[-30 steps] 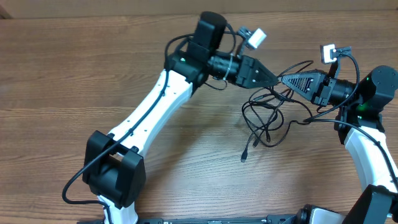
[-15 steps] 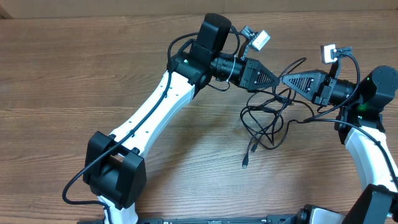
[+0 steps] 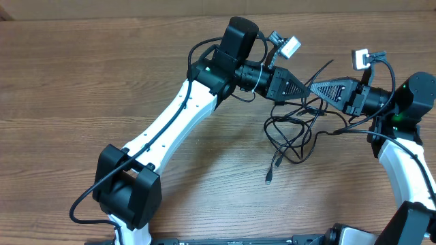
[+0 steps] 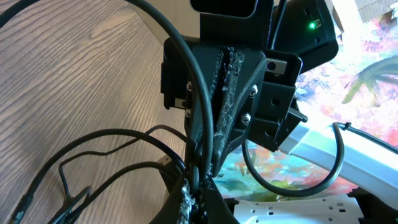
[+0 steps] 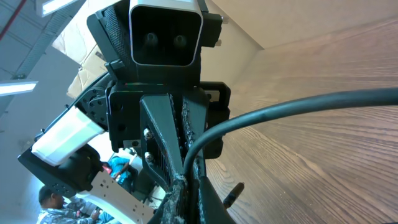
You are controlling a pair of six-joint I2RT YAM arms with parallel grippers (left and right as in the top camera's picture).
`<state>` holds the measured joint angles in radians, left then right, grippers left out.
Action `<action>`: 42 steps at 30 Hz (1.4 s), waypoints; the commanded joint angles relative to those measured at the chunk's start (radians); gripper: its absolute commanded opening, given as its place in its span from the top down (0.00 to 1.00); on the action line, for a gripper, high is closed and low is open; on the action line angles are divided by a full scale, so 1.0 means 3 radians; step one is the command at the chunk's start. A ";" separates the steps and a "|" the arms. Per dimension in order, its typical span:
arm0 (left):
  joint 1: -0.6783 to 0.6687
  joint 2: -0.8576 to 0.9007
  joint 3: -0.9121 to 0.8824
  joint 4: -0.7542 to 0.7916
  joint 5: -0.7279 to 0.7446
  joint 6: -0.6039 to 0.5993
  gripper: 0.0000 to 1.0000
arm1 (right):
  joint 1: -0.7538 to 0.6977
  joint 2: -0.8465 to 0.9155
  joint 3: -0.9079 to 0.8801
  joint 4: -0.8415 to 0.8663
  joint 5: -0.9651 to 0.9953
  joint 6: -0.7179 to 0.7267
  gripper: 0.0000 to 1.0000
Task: Untangle cables
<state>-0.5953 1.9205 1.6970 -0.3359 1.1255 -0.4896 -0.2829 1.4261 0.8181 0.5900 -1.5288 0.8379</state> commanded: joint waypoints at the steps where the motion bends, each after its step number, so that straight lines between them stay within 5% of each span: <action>1: -0.0045 -0.0037 0.0031 0.0005 -0.0075 -0.0011 0.96 | 0.0022 -0.0024 0.0020 0.0024 -0.0071 0.0014 0.96; 5: 0.0029 -0.0037 0.0031 0.0076 0.0092 -0.0200 0.96 | 0.0022 -0.0024 0.0020 0.0024 -0.0066 0.0010 0.95; 8: 0.0081 -0.0037 0.0031 0.0394 0.0384 -0.0491 0.96 | 0.0022 -0.0024 0.0020 0.0024 -0.0058 -0.0015 0.70; 9: 0.0089 -0.0037 0.0031 0.0481 0.0427 -0.0570 0.96 | 0.0022 -0.0024 0.0020 0.0024 -0.0058 -0.0015 0.68; 13: 0.0121 -0.0037 0.0031 0.1034 0.0528 -0.0989 0.96 | 0.0022 -0.0024 0.0020 0.0009 -0.0058 -0.0014 0.76; 16: 0.0121 -0.0038 0.0031 0.1366 0.0540 -0.1266 0.96 | 0.0022 -0.0023 0.0020 -0.0031 -0.0047 -0.0014 0.96; 25: 0.0078 -0.0038 0.0031 0.1933 0.0656 -0.1731 0.96 | 0.0023 -0.0020 0.0020 -0.0740 0.0473 -0.0225 0.96; 35: 0.0089 -0.0038 0.0031 0.2847 0.0341 -0.2393 0.96 | 0.0023 -0.0020 0.0020 -0.2176 0.0997 -0.1247 0.96; 42: 0.0089 -0.0038 0.0031 0.3017 0.0215 -0.2556 0.96 | 0.0022 -0.0022 0.0020 -0.2335 0.1101 -0.1336 0.96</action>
<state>-0.5629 1.9396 1.6840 0.5621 1.2228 -1.2137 -0.2752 1.4204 0.8253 -0.1127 -1.2259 0.4820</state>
